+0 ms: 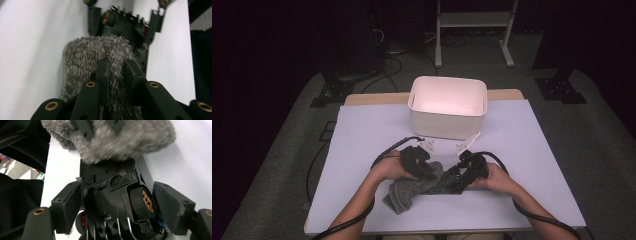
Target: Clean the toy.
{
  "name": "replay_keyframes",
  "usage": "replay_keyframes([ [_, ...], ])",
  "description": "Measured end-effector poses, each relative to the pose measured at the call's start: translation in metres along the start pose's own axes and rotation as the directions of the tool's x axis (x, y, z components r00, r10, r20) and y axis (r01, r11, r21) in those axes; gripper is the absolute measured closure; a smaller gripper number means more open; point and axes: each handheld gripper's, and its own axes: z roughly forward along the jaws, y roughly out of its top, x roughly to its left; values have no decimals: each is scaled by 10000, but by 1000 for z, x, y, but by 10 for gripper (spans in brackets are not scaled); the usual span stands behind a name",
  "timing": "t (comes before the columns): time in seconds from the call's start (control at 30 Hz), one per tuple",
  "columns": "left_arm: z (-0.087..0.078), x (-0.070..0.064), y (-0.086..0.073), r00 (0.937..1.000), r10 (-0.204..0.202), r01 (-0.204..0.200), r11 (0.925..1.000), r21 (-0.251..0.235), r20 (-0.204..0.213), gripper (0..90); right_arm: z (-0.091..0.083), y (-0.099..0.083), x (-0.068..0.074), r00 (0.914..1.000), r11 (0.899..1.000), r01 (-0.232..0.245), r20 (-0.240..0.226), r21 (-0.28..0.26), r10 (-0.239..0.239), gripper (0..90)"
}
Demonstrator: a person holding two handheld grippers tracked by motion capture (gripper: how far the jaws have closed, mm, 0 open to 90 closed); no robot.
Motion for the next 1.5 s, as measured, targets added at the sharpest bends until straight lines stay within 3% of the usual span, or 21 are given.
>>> replay_keyframes([
  [0.1,-4,2,1,9997,-193,191,9996,-183,-137,731,0,-2,3,9998,9998,159,143,-144,-157,245],
  [0.17,-9,4,3,9990,-408,400,9984,-410,-181,731,-1,-4,8,9978,9979,524,425,-389,-507,249],
  [0.2,-10,5,4,9988,-474,469,9981,-410,-116,731,-2,-7,16,9915,9932,1040,838,-528,-994,252],
  [0.33,-9,5,7,9986,-525,524,9980,-342,-16,731,-2,-9,32,9661,9762,2094,1659,-558,-1977,260],
  [0.43,-7,3,9,9982,-468,479,9984,-295,372,730,-1,-11,41,9437,9630,2652,2173,-473,-2493,263],
  [0.53,-3,0,7,9963,-431,440,9990,-96,740,732,-2,-13,47,9310,9550,2935,2398,-440,-2751,296],
  [0.67,-6,-4,6,9949,-399,425,9987,-267,926,738,-8,-15,48,9345,9513,2946,2351,-903,-2671,371],
  [0.87,-11,-13,4,9929,-191,235,9991,-363,1173,738,-9,-15,52,9402,9595,2775,2192,-487,-2608,331],
  [0.93,-13,-17,2,9907,-184,246,9987,-449,1346,731,-6,-22,50,9505,9682,2496,1950,-155,-2419,334],
  [0.97,-13,-18,0,9886,-86,174,9982,-574,1503,729,-4,-25,50,9538,9705,2408,1873,-95,-2348,354],
  [1.03,-13,-19,0,9895,-61,153,9979,-624,1441,722,-4,-29,49,9601,9701,2400,1568,-366,-2316,466],
  [1.17,-14,-23,0,9916,94,-14,9981,-617,1290,786,-4,-30,51,9622,9690,2455,1284,-289,-2400,532],
  [1.23,-16,-26,1,9909,292,-213,9979,-607,1315,822,-3,-30,55,9509,9604,2779,1482,-216,-2718,538],
  [1.3,-18,-25,3,9911,343,-271,9980,-577,1284,826,-3,-30,56,9470,9584,2849,1598,-176,-2786,551],
  [1.33,-20,-24,7,9934,360,-293,9976,-633,1087,826,-3,-28,59,9224,9432,3322,2101,-45,-3239,568],
  [1.43,-24,-24,16,9946,493,-428,9964,-729,909,826,-3,-22,56,9168,9408,3389,2228,48,-3314,569],
  [1.5,-22,-24,22,9950,621,-564,9957,-731,779,825,-2,-21,53,9023,9368,3497,2675,47,-3381,570],
])
